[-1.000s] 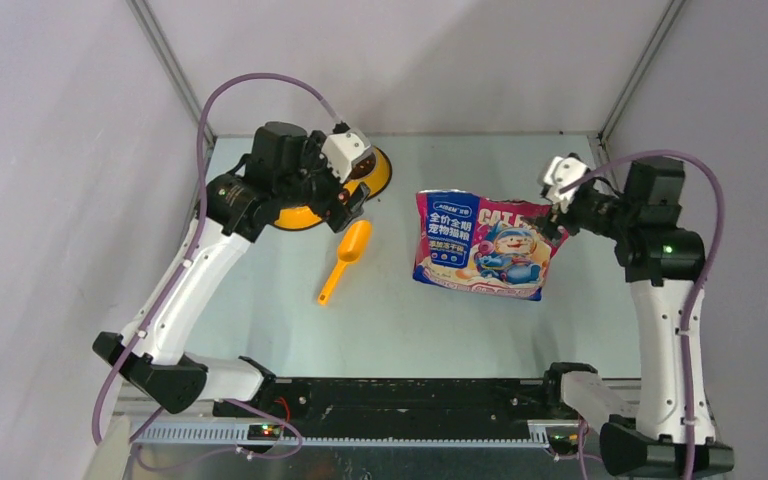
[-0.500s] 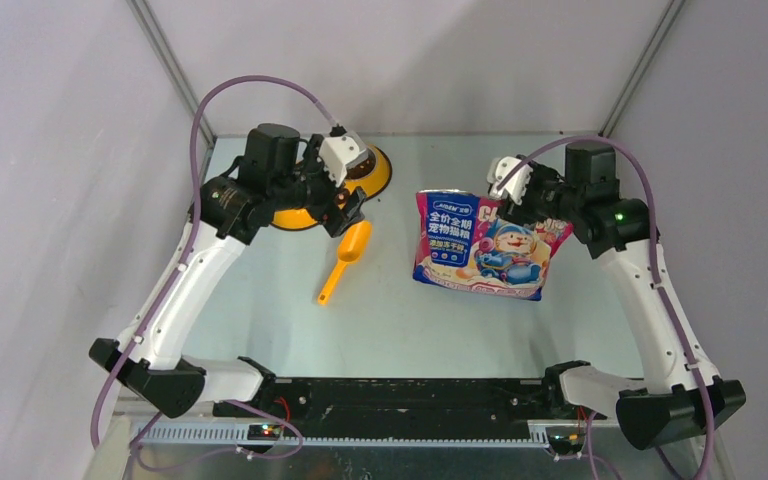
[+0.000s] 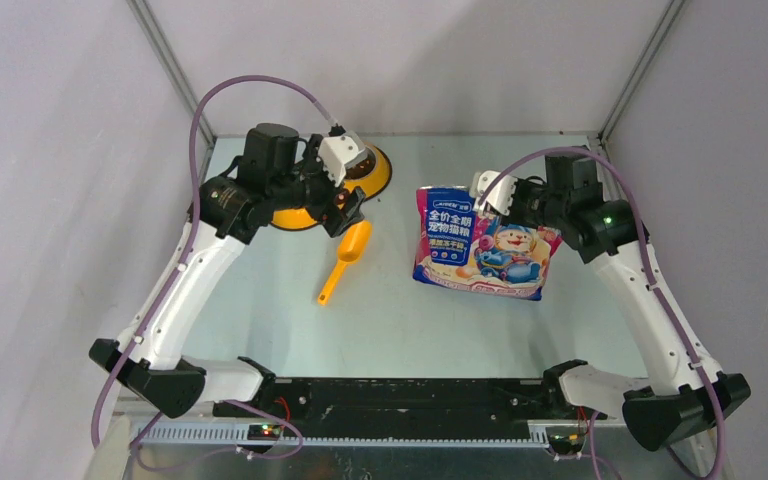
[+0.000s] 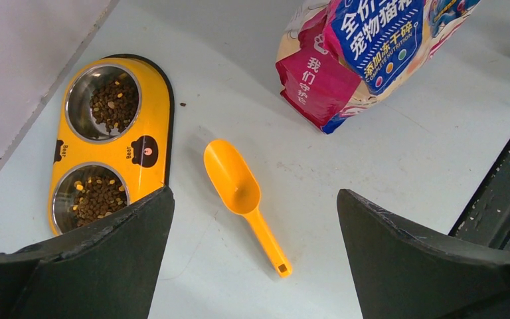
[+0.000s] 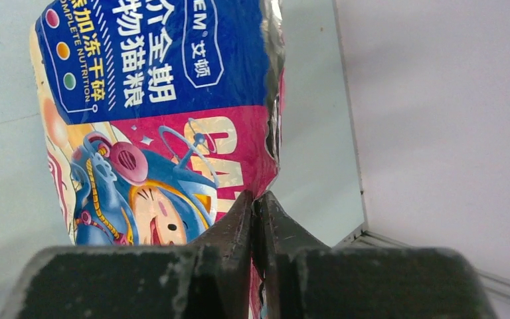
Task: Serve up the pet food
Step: Close the pet food bag at the center of the board.
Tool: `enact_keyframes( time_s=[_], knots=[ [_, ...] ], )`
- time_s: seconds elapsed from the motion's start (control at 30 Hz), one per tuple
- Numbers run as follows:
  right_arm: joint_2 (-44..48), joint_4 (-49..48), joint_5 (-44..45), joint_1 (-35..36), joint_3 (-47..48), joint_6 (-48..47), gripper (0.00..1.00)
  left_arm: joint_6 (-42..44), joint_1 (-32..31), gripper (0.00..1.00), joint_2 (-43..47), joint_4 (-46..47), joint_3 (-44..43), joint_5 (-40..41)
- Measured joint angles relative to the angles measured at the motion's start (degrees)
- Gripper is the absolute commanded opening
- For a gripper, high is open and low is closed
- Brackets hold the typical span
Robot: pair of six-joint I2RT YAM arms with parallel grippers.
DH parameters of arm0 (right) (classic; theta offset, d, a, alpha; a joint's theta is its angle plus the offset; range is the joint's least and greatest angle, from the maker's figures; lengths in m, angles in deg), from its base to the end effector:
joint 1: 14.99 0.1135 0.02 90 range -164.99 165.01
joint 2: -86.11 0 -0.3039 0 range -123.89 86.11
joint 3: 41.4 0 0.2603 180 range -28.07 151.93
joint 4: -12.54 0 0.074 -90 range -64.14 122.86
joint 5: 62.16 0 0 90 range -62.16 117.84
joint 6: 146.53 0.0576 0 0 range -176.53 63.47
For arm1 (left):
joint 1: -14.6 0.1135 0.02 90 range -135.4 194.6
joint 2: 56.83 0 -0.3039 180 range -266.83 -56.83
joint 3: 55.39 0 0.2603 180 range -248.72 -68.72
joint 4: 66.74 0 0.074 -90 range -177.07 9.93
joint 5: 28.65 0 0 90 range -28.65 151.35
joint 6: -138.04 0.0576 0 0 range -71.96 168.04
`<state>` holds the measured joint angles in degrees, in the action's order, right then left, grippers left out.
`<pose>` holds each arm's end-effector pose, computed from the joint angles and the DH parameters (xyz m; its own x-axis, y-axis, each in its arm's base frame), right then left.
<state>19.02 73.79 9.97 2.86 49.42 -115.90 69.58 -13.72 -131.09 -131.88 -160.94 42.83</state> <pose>0.2251 0.0911 0.4197 0.1550 -0.8105 -0.5649 -0.7655 0.2629 -0.5873 0.2262 -0.1427 0.4696 -0.2057 0.5063 -0.8375 0.8145 0.5630 0.1403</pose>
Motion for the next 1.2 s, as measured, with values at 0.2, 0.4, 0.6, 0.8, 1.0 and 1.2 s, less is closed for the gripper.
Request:
enact_keyframes(
  time_s=[0.2, 0.4, 0.6, 0.8, 1.0, 1.2],
  knots=[
    [1.5, 1.2, 2.8, 1.9, 0.0, -1.9, 0.51, 0.5, 0.0, 1.0, -0.2, 0.0, 0.0, -3.1],
    [2.9, 4.3, 2.5, 1.8, 0.0, -2.7, 0.52, 2.3, -0.6, 1.0, -3.3, -0.2, -2.2, -8.3],
    [3.0, 4.9, 1.2, 1.8, 0.0, -2.7, 0.42, 4.8, -4.7, 1.0, -9.0, 0.7, -6.8, -10.9],
    [3.0, 3.5, 1.3, 1.5, -0.9, -2.6, 0.27, 6.8, -8.4, 1.0, -14.4, 0.9, -11.6, -12.8],
    [3.0, 2.6, 1.6, 1.4, -1.0, -2.1, 0.24, 7.6, -9.8, 1.0, -16.3, 0.8, -14.2, -14.7],
    [3.0, 2.4, 1.8, 1.3, -1.0, -2.1, 0.11, 8.9, -10.0, 1.0, -16.5, 0.1, -14.4, -16.5]
  ],
)
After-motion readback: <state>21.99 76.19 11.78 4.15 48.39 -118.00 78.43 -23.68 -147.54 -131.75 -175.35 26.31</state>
